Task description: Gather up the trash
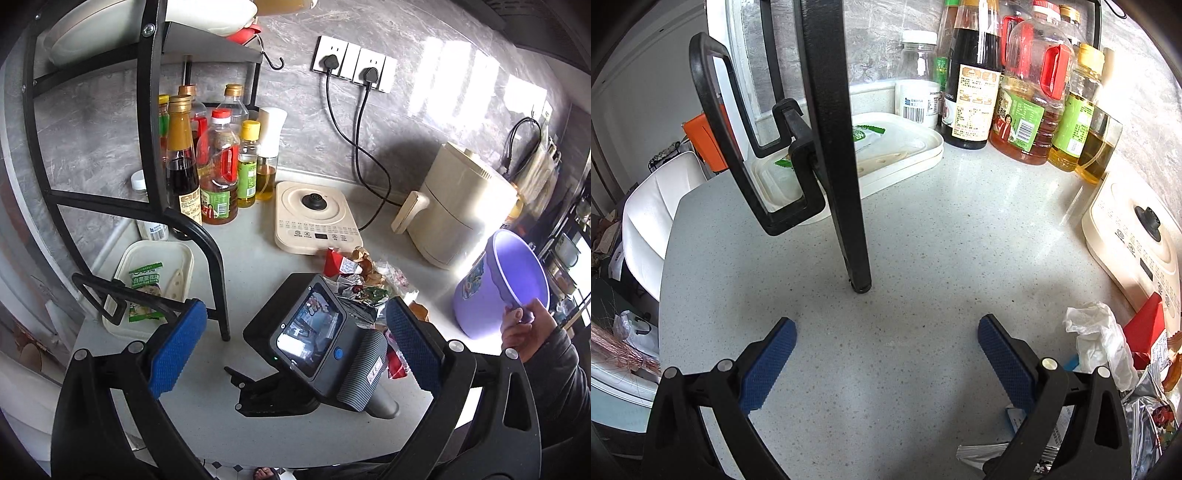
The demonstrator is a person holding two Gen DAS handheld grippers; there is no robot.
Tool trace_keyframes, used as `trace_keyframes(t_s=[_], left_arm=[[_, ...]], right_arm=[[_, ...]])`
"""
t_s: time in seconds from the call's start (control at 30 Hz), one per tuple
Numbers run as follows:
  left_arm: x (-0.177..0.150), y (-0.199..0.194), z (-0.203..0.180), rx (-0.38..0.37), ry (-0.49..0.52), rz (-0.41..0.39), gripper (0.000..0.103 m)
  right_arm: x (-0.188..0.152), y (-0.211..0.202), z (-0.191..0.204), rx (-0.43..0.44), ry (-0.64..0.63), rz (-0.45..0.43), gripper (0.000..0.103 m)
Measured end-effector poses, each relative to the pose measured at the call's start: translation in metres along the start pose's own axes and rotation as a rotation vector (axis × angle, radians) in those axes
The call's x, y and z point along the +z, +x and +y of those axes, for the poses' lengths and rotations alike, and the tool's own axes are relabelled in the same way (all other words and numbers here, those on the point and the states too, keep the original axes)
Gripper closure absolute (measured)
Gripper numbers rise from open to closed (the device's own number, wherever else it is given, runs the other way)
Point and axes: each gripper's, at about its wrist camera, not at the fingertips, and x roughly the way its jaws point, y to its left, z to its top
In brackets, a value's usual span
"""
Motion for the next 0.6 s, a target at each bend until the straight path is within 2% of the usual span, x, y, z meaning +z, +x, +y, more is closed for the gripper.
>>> trace_keyframes(t_s=[0.6], left_arm=[[-0.029,-0.032,0.050,0.101,-0.126,0.000,0.006]], right_arm=[[0.000,-0.001,0.000,0.001,0.000,0.001,0.007]])
